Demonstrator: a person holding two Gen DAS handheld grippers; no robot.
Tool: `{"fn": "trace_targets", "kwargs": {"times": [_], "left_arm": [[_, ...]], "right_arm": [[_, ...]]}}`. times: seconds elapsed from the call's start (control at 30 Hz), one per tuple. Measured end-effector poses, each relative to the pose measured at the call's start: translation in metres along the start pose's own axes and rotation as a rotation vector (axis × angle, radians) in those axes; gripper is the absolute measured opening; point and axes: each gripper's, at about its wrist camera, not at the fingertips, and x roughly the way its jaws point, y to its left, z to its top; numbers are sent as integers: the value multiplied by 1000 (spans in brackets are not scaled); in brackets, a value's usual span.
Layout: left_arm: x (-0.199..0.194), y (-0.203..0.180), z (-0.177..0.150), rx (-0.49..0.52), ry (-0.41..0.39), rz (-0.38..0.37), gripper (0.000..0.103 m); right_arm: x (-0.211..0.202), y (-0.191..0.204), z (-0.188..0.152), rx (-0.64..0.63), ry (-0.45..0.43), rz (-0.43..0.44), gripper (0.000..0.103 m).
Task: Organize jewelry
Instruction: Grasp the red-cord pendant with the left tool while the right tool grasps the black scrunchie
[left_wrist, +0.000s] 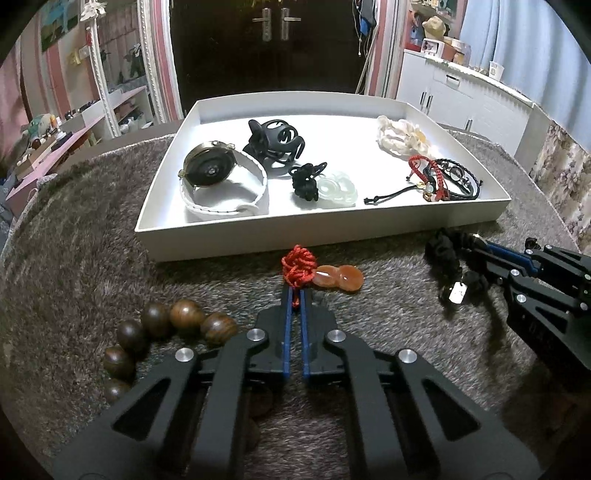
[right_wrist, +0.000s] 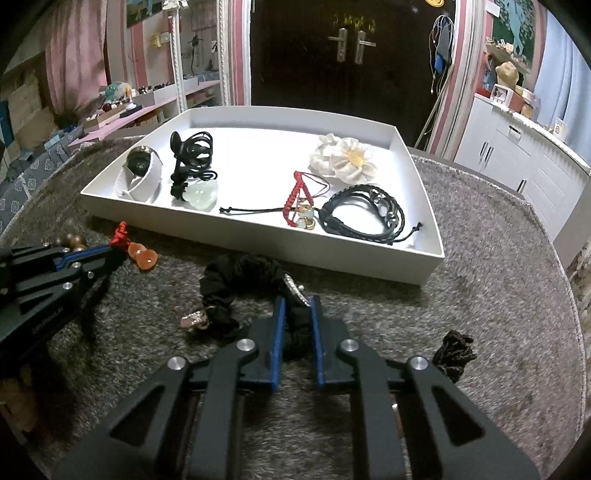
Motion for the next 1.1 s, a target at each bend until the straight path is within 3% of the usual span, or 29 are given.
{"fn": "trace_targets", "kwargs": {"times": [0.3, 0.43, 0.6, 0.8, 0.9, 1.1], "left_arm": [[1, 1, 1, 0, 2, -15, 2], [1, -4, 2, 27, -1, -18, 20], [-4, -11, 5, 61, -37, 15, 31], [-4, -4, 12, 27, -54, 12, 31], [-2, -2, 11, 18, -43, 8, 14], [0, 4, 10, -13, -38, 4, 11]], "right_arm": [[3, -8, -1, 19, 9, 15, 13], [4, -9, -1, 30, 12, 29, 14], [6, -11, -1, 38, 17, 45, 16], [6, -12, -1, 38, 17, 44, 16], [6, -12, -1, 37, 18, 43, 16], [8, -10, -1, 27, 31, 28, 14]]}}
